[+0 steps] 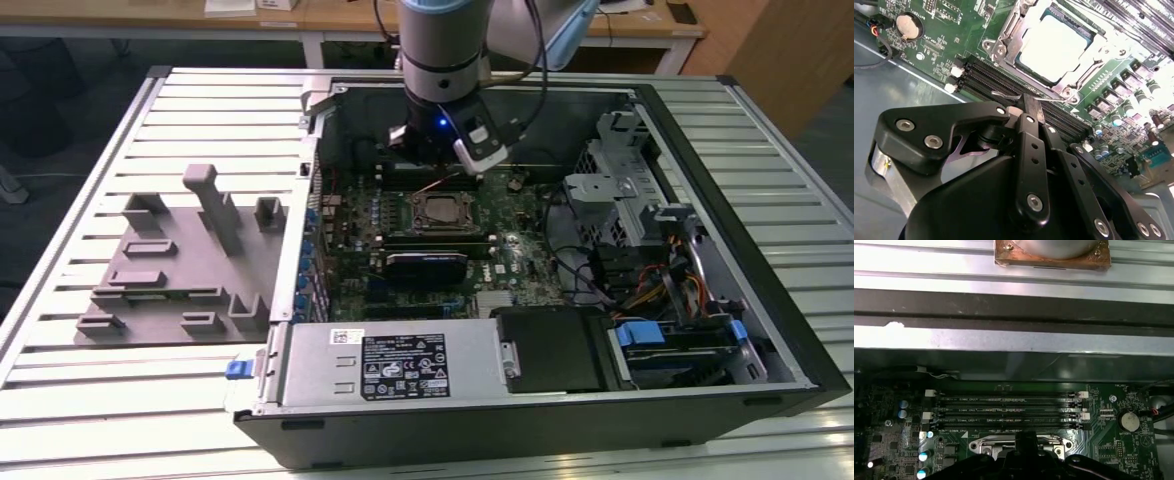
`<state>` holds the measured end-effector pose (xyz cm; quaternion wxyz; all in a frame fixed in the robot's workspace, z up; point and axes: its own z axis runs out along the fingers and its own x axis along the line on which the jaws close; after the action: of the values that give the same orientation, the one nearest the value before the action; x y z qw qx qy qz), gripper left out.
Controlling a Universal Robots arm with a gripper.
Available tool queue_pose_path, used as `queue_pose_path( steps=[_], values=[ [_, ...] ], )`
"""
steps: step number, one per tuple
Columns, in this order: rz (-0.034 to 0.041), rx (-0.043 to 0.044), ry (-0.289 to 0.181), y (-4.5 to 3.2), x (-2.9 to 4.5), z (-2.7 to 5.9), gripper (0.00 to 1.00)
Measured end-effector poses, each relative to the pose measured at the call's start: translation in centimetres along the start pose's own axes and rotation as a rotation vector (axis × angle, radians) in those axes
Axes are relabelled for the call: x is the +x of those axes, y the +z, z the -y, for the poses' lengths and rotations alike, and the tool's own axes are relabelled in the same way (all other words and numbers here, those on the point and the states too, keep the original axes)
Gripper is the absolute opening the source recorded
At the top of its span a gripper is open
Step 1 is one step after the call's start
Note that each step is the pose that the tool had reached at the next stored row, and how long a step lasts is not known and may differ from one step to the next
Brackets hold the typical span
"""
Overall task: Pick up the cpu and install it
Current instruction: 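Install the first cpu locking lever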
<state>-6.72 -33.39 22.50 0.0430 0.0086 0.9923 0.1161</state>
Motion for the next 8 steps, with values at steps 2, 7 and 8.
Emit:
queue_pose_path(
  steps=[2, 7, 8],
  values=[
    [0.0030, 0.0028, 0.002, 0.14, 0.01, 0.02, 0.11],
    [0.0118, 0.0081, 0.030, 0.46, -0.07, 0.05, 0.11],
    [0.0135, 0.0088, 0.037, 0.52, -0.09, 0.05, 0.11]
  ],
)
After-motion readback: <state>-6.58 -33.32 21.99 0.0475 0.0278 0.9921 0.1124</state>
